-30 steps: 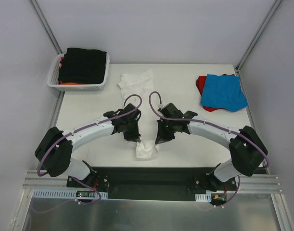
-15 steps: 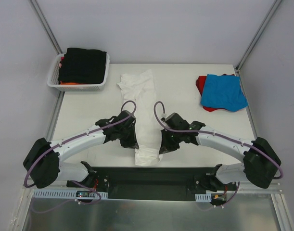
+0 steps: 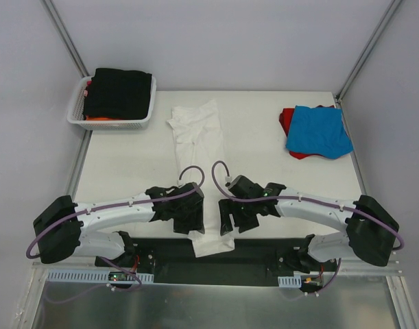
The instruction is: Fold and stack the t-shirts
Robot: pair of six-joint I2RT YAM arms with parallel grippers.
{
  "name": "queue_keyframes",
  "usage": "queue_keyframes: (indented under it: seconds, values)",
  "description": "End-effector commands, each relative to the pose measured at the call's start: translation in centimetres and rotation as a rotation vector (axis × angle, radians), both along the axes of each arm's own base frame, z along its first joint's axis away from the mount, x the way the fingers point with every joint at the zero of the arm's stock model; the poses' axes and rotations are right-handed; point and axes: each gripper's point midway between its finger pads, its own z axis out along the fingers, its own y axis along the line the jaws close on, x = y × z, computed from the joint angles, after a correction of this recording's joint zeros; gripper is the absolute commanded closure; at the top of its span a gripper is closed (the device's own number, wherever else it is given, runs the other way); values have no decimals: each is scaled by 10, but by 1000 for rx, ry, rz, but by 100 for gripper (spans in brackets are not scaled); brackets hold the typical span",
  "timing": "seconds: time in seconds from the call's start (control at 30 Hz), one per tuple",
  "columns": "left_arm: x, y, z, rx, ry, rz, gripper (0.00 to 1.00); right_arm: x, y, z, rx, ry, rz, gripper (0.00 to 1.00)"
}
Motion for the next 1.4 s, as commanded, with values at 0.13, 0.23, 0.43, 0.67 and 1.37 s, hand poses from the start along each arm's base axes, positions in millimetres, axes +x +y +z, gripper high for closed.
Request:
queue_keyframes:
  seconds: [0.13, 0.23, 0.43, 0.67, 1.37]
  values:
    - [20, 1, 35, 39, -139, 43, 13, 21, -12, 21, -56, -130, -37, 28]
    - [37, -7, 54, 69, -192, 32, 13, 42, -6, 30, -66, -146, -44, 43]
    - [83, -13, 65, 118, -235, 112, 36, 91, 3, 41, -57, -147, -68, 99]
    - [141, 14, 32, 269, -217, 155, 100, 129, 16, 31, -22, -110, -94, 99]
    - [246, 8, -19, 159, -89, 160, 100, 141, 54, -2, 47, 13, -120, 99]
